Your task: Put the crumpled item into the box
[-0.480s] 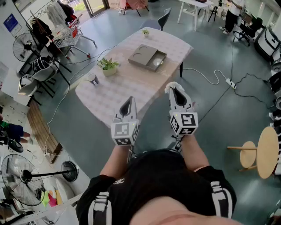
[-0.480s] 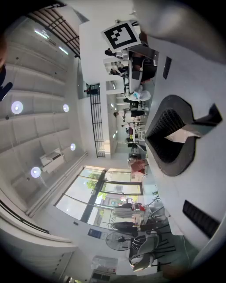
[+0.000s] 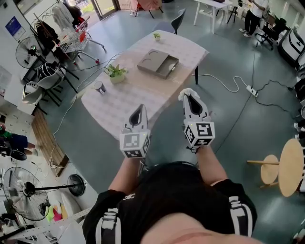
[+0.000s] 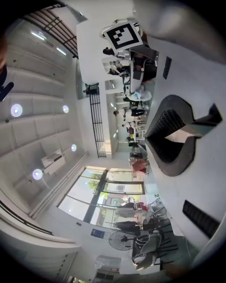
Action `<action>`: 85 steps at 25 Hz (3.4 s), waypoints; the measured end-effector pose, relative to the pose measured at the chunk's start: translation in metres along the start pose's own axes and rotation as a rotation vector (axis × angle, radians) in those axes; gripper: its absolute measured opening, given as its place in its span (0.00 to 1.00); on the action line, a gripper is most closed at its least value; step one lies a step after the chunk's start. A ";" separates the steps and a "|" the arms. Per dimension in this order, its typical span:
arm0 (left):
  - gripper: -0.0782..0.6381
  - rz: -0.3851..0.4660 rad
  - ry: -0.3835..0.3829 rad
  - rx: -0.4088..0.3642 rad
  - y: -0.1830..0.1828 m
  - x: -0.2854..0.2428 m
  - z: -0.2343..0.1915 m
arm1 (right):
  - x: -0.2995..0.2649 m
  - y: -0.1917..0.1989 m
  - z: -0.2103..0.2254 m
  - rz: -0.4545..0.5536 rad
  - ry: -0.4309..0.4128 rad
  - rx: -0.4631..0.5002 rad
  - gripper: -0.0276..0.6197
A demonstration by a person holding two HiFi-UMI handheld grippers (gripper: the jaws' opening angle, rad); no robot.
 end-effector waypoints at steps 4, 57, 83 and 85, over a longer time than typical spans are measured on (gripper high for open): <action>0.10 0.003 -0.006 0.000 -0.002 -0.009 0.018 | 0.004 -0.001 0.016 -0.006 -0.018 0.005 0.09; 0.10 0.030 0.022 0.056 -0.012 -0.429 -0.091 | -0.371 0.011 0.186 -0.019 -0.107 0.054 0.09; 0.10 0.017 -0.443 0.125 0.008 -0.410 -0.215 | -0.541 0.034 0.073 -0.054 -0.535 0.036 0.09; 0.10 0.010 -0.481 0.124 0.008 -0.415 -0.216 | -0.553 0.036 0.072 -0.055 -0.575 0.030 0.09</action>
Point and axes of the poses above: the fingertips, and each gripper's own axes: x backward along the fingers, z to its right, y out of its underside, the point moved 10 cm from there along x, backward along the fingers, and after that the axes turned 14 degrees about y, right-handed, at the moved point
